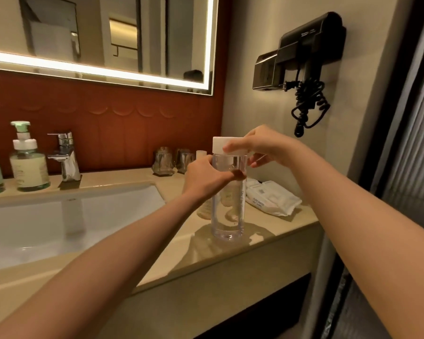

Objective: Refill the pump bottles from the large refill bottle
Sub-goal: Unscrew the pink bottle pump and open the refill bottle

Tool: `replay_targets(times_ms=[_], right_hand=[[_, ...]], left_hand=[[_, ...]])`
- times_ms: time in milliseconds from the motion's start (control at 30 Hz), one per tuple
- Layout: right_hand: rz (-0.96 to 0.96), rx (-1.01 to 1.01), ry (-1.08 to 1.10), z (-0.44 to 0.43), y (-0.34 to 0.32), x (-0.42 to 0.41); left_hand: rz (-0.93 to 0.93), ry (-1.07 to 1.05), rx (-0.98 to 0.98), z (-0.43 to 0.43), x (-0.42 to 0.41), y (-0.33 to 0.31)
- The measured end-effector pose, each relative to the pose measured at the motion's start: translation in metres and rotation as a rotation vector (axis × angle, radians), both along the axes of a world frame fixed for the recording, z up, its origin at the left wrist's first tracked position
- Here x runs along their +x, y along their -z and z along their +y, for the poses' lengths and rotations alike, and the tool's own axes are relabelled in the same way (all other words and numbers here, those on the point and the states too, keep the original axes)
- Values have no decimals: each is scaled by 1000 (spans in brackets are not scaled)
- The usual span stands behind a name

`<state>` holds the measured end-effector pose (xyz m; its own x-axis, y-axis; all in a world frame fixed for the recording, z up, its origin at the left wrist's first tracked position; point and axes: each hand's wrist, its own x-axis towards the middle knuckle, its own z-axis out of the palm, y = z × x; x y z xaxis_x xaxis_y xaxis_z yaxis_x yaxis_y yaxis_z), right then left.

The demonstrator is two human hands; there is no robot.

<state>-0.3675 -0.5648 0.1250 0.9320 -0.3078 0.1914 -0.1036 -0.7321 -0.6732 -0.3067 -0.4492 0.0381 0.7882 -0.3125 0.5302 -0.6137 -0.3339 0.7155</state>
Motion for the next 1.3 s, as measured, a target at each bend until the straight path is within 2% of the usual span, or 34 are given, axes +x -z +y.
replay_targets(times_ms=[300, 467, 700, 767, 867, 933, 1100, 1167, 1300], right_hand=[[-6, -86, 128, -23, 10, 1], [-89, -289, 339, -25, 12, 14], [-133, -358, 234, -27, 11, 26], [-123, -386, 142, -29, 7, 21], [-31, -339, -98, -32, -2, 8], [88, -356, -145, -32, -10, 3], [378, -560, -49, -18, -24, 13], [391, -610, 22, -16, -25, 14], [401, -524, 26, -12, -36, 5]], left_hand=[[-23, 16, 68, -41, -1, 5], [1, 40, 127, -49, 3, 1], [93, 104, 97, -41, 12, 2], [113, 149, 96, -36, 14, 1], [125, 229, 136, -27, 15, 0], [78, 213, 164, -27, 12, -3], [70, 189, 155, -31, 13, -3], [73, 180, 159, -30, 15, -2], [69, 169, 167, -32, 15, -2]])
